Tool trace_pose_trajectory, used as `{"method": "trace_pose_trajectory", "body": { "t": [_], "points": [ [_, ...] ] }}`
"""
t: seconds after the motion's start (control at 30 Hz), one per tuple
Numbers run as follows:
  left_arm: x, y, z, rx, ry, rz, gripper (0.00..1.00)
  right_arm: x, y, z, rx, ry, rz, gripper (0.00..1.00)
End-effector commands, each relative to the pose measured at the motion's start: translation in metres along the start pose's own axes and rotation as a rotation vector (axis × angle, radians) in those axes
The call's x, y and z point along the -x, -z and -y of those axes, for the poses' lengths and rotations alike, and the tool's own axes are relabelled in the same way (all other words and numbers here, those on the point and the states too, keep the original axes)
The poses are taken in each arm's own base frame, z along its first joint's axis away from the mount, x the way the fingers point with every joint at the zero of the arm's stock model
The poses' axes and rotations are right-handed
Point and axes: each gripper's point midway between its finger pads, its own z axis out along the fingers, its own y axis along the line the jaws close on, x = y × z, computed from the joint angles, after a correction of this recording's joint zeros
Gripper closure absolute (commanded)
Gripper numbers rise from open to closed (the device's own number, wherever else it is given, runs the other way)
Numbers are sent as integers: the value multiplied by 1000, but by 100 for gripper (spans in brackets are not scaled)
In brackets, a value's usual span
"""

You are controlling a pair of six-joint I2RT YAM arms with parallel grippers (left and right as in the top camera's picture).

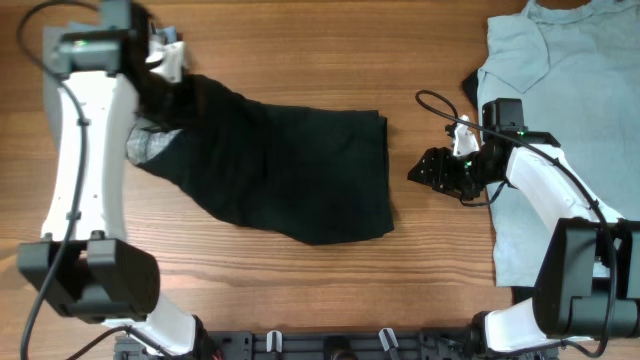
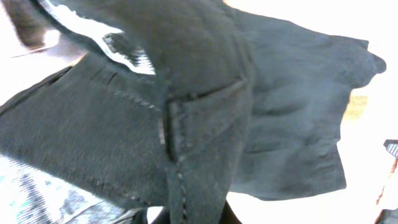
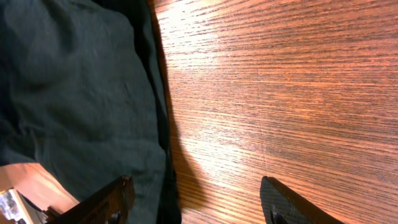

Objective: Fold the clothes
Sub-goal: 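Lift the left side with the left gripper and fold it rightward over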

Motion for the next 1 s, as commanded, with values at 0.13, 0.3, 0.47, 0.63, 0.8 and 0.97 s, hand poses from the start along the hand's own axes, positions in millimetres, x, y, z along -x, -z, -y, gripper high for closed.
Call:
{"method": "trace_pose_trajectory", "body": {
  "t": [0.13,0.3,0.47,0.63,0.8,0.97],
  "points": [
    [-11,-23,114,-87,-62,17,96,8,7,-5,-4,19,33,29],
    [-33,-46,172,-117,-117,-9,96,8,7,-5,-5,19,33,29],
    [-49,-75,201,-79,-115,-32,96,8,7,-4,-8,-8,33,29],
    [-62,-107,226,-78,-89,-68,96,9,7,-1,-27,-8,36,29],
    [-74,-130,247,-92,-115,-87,96,9,7,-1,-27,-9,36,29],
    [-75,-131,262,-135,-134,-75,96,7,5,10,-79,-36,36,42]
  ]
}}
